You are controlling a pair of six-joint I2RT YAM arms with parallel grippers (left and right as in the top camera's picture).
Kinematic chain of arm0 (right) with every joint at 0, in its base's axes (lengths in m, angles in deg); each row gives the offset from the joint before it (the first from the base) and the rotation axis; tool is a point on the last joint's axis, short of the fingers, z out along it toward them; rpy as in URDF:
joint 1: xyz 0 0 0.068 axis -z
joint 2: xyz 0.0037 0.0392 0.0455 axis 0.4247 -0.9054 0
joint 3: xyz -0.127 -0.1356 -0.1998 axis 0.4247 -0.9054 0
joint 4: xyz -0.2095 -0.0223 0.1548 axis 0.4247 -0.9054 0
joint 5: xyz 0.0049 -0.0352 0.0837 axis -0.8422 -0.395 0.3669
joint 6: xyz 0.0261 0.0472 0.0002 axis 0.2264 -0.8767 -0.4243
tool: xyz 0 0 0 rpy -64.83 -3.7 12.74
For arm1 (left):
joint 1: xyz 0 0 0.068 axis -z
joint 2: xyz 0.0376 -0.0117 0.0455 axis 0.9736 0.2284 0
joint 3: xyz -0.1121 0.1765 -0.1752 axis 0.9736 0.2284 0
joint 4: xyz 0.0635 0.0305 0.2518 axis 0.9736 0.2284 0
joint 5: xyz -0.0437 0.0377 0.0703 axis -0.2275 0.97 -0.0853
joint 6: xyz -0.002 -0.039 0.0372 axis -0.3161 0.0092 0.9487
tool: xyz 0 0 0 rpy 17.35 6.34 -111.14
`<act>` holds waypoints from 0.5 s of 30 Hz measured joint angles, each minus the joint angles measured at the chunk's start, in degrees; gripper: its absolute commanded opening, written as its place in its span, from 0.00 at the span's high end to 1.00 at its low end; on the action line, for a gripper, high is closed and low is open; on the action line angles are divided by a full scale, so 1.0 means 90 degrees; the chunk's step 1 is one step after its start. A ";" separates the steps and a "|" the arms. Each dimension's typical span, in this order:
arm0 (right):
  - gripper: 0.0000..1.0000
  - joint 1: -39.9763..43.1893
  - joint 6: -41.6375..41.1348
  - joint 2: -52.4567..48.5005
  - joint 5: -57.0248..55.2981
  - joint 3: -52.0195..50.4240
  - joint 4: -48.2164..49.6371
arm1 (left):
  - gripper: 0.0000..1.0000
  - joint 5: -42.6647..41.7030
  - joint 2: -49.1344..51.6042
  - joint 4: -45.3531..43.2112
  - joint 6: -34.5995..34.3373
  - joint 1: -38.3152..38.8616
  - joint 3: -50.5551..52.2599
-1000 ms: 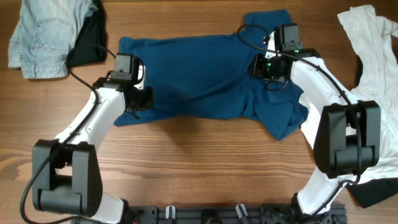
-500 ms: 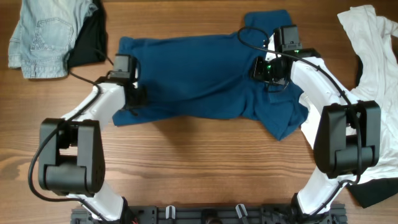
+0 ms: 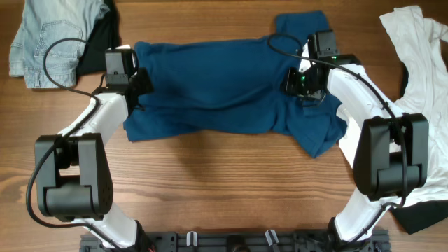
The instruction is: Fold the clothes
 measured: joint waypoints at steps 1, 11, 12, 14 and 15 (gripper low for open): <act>0.51 0.0000 0.0007 0.0017 0.0000 0.0002 -0.0170 | 0.96 -0.0051 0.0000 -0.0017 0.0000 -0.0002 -0.0002; 0.41 0.0165 -0.0459 0.1945 -0.1037 0.0177 -0.2676 | 0.96 -0.0789 -0.0503 0.2016 -0.0002 0.0005 -0.0279; 0.41 0.0231 -0.0554 0.2023 -0.1156 0.0189 -0.2868 | 0.96 -0.0891 -0.0614 0.2203 -0.0002 0.0007 -0.0325; 0.42 0.0398 -0.0760 0.2052 -0.1379 0.0175 -0.3084 | 0.96 -0.1052 -0.0721 0.2433 -0.0002 0.0017 -0.0364; 0.42 0.0471 -0.0833 0.2047 -0.1452 0.0124 -0.3067 | 0.96 -0.1132 -0.0743 0.2552 -0.0002 0.0024 -0.0386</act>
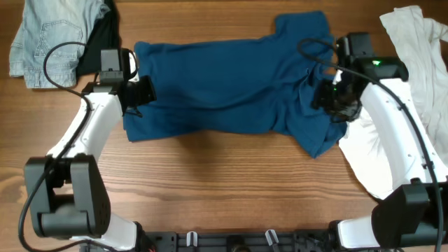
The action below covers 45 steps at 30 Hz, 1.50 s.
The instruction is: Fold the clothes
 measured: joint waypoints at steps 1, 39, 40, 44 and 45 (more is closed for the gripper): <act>0.42 0.0097 -0.0075 -0.0005 -0.0068 -0.0117 0.0073 | 0.96 -0.0039 0.0000 0.0090 0.0000 0.0012 -0.0012; 0.96 0.0549 -0.0350 -0.0070 0.0046 -0.3172 0.3585 | 0.96 -0.0194 0.0002 0.0168 0.0000 0.0160 -0.0010; 0.96 0.0549 -0.0364 -0.0070 0.0046 -0.3172 0.3585 | 0.96 -0.0177 0.0002 0.0168 0.0000 0.0160 -0.0010; 0.96 0.0549 -0.0367 -0.0070 0.0063 -0.3172 0.3589 | 0.96 -0.0129 0.0002 0.0168 0.0000 0.0160 -0.0010; 0.96 0.0549 -0.0364 -0.0070 0.0063 -0.3172 0.3614 | 0.96 -0.0129 0.0002 0.0168 0.0000 0.0160 -0.0010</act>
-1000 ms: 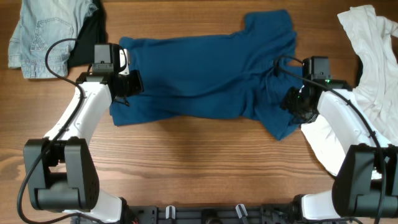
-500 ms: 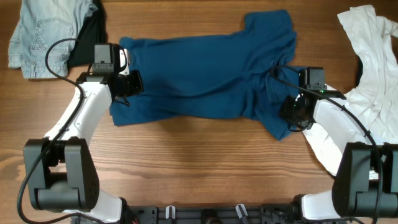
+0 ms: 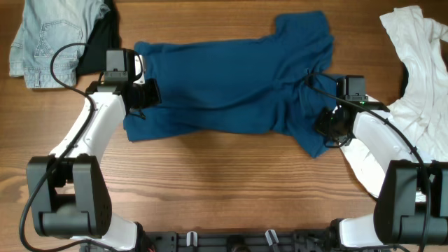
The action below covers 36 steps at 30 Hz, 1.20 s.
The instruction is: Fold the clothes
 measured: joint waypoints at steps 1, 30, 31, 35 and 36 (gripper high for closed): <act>0.96 0.0000 0.0000 0.0000 0.0002 0.0000 0.0034 | 0.96 0.0000 0.0000 0.0000 0.0000 0.0000 0.0000; 0.64 0.0000 0.0534 -0.0158 0.0061 0.1695 0.0525 | 0.96 0.0000 0.0000 -0.0002 0.0000 0.0000 0.0000; 0.52 0.0000 0.0515 -0.0211 0.0080 0.1695 0.0457 | 0.96 0.0000 0.0000 -0.0002 0.0000 0.0000 0.0000; 0.36 0.0000 0.0699 -0.0437 0.0272 0.1695 0.0002 | 0.96 0.0000 0.0000 -0.0005 0.0000 0.0000 0.0000; 0.35 0.0000 0.0736 -0.0469 0.0299 0.1695 -0.0085 | 0.96 0.0000 0.0000 -0.0002 0.0000 0.0000 0.0000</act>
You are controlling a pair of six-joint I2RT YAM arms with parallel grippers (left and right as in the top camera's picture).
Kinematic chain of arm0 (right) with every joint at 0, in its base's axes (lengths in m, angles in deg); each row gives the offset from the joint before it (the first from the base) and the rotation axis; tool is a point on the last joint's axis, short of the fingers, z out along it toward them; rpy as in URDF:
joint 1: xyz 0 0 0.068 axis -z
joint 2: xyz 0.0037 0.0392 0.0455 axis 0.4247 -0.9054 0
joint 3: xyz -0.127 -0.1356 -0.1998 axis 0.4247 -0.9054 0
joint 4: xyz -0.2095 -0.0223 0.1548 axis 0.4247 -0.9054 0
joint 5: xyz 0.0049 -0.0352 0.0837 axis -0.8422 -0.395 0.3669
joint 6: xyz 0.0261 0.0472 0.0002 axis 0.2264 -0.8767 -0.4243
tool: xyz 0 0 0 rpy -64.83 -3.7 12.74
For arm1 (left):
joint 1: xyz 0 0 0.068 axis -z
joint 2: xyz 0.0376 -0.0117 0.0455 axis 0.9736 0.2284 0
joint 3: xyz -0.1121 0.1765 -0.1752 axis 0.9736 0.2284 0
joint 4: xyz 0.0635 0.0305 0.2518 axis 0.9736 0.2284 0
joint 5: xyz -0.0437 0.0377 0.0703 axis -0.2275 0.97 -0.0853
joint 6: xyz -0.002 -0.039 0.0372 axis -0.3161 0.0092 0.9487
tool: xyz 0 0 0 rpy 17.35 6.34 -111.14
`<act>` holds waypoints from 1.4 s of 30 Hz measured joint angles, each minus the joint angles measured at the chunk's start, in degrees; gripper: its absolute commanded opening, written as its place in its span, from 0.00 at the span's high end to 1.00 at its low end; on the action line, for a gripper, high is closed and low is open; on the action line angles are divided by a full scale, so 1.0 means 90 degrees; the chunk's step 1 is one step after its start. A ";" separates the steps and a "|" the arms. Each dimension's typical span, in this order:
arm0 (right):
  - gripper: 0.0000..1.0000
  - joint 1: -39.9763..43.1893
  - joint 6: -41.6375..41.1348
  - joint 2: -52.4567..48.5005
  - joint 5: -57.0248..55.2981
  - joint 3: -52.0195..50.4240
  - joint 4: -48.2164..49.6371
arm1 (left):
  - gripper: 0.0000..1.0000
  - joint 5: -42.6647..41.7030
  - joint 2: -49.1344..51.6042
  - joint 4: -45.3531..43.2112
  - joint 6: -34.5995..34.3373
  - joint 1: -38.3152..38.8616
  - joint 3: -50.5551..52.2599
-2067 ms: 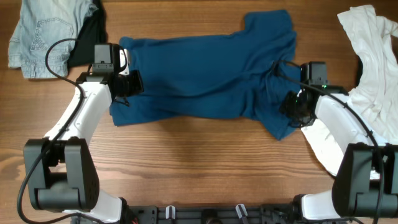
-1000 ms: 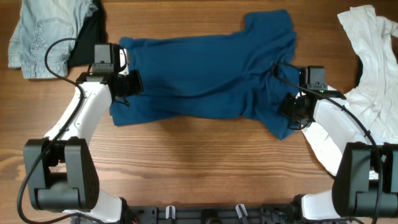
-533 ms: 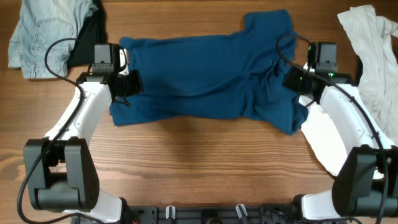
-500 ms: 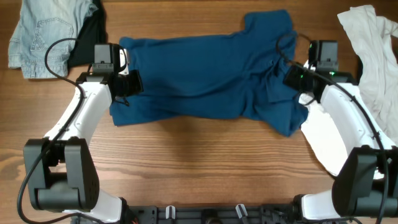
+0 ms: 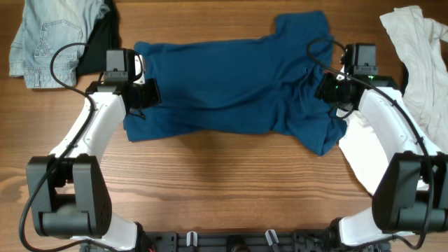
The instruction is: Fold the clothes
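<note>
A dark blue shirt [image 5: 224, 84] lies spread across the middle of the table, with one sleeve up at the back right and another rumpled at the front right. My left gripper [image 5: 145, 95] rests at the shirt's left edge. My right gripper [image 5: 327, 89] sits over the creased right side of the shirt, between the two sleeves. From overhead both sets of fingers are dark against the cloth, so the jaws cannot be read.
Folded light denim [image 5: 42, 38] and a black garment [image 5: 98, 42] lie at the back left. A white garment [image 5: 420, 49] is heaped at the right edge, and more white cloth [image 5: 364, 157] lies under my right arm. Bare wood runs along the front.
My right gripper was over the front right sleeve and is now farther back, on the creased right side of the shirt. The left arm and the shirt's outline look unchanged.
Both grippers first rested on the shirt, left at its left edge, right well in on the right side. Then the right gripper was nearer the right edge, then down by the front right sleeve, and now back up. The shirt stayed spread throughout.
</note>
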 measured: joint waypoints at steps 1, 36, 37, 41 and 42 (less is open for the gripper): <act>0.34 0.0000 0.0085 -0.0061 0.0034 0.0000 -0.0126 | 0.96 0.0000 0.0000 -0.0002 0.0000 0.0000 0.0000; 0.96 0.0000 -0.0236 -0.0797 0.0323 0.0272 0.0355 | 0.96 0.0000 0.0000 0.0000 0.0000 0.0000 0.0000; 0.96 0.0000 -0.0226 -0.0797 0.0345 0.0406 0.0296 | 0.96 0.0002 0.0000 0.0000 0.0000 0.0000 0.0000; 0.96 0.0000 -0.0087 -0.0797 0.0401 0.1270 0.0022 | 0.96 0.0000 0.0000 0.0000 0.0000 0.0000 0.0000; 0.96 0.0000 -0.0063 -0.0797 0.0423 0.1494 -0.0007 | 0.96 0.0002 0.0000 0.0000 0.0000 0.0000 0.0000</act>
